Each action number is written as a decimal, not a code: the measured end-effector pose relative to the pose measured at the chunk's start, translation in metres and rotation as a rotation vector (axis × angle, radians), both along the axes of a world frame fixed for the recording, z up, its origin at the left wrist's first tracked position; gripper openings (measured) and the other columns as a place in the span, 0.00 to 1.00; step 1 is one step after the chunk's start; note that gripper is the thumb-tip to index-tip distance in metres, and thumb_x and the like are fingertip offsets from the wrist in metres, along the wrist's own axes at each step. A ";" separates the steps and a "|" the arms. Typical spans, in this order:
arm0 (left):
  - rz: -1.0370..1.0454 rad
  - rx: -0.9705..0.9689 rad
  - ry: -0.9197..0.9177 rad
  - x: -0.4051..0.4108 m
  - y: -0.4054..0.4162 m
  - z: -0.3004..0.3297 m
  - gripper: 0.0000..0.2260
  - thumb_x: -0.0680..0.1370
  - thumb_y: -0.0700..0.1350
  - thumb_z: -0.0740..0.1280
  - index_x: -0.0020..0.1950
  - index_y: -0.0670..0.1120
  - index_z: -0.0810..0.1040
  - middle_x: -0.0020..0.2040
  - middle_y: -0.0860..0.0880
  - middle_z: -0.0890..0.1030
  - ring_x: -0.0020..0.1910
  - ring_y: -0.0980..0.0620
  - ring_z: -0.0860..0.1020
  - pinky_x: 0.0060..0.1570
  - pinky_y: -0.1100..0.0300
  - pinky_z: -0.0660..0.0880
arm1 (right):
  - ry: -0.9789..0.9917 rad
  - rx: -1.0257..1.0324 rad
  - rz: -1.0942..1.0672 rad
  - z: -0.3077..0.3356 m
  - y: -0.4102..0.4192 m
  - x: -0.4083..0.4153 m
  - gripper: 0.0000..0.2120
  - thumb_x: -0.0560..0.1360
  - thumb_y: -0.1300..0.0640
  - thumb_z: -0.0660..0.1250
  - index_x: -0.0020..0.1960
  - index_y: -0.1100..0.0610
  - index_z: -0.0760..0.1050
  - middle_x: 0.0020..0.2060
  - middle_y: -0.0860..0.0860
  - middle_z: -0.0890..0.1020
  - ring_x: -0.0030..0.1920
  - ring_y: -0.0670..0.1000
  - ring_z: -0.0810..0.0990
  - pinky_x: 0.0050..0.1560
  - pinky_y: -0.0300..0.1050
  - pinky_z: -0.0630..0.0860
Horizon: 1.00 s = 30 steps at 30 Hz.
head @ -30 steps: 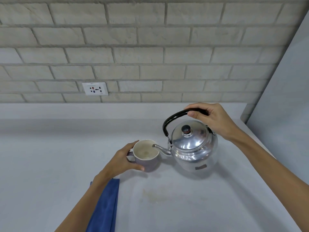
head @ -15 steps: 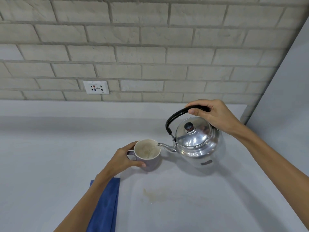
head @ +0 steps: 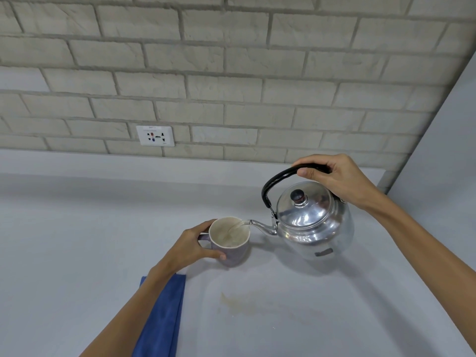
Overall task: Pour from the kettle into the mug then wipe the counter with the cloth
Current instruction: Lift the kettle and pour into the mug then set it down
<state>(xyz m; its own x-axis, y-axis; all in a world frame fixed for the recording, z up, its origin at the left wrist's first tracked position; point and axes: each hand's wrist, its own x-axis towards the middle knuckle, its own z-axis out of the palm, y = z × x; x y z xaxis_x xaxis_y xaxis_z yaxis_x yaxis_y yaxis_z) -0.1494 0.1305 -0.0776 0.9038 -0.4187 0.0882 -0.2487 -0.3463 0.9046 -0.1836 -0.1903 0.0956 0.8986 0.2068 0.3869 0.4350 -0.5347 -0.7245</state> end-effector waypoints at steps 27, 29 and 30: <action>-0.001 0.010 -0.030 0.002 -0.001 -0.001 0.34 0.57 0.53 0.82 0.60 0.67 0.73 0.56 0.62 0.81 0.57 0.59 0.79 0.45 0.71 0.75 | -0.040 -0.101 -0.026 0.020 0.001 0.004 0.09 0.72 0.53 0.72 0.50 0.52 0.84 0.48 0.45 0.86 0.52 0.46 0.82 0.59 0.42 0.74; -0.003 0.009 -0.031 0.002 -0.001 -0.001 0.34 0.57 0.53 0.82 0.60 0.67 0.73 0.56 0.62 0.81 0.57 0.59 0.78 0.44 0.71 0.75 | -0.044 -0.105 -0.024 0.022 0.002 0.003 0.10 0.71 0.51 0.71 0.51 0.52 0.84 0.47 0.45 0.86 0.52 0.47 0.82 0.58 0.42 0.74; -0.003 0.007 -0.030 0.002 -0.001 -0.001 0.34 0.57 0.53 0.82 0.60 0.67 0.73 0.56 0.62 0.81 0.57 0.58 0.78 0.44 0.71 0.75 | -0.046 -0.107 -0.024 0.022 0.003 0.002 0.11 0.70 0.49 0.71 0.51 0.52 0.84 0.47 0.45 0.86 0.52 0.47 0.82 0.58 0.42 0.74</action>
<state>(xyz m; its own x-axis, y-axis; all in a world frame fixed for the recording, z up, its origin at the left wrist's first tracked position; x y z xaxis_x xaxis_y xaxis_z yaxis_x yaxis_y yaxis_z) -0.1475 0.1296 -0.0782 0.8995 -0.4224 0.1121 -0.2766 -0.3517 0.8943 -0.1813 -0.1875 0.1178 0.8855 0.2282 0.4047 0.4529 -0.6186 -0.6421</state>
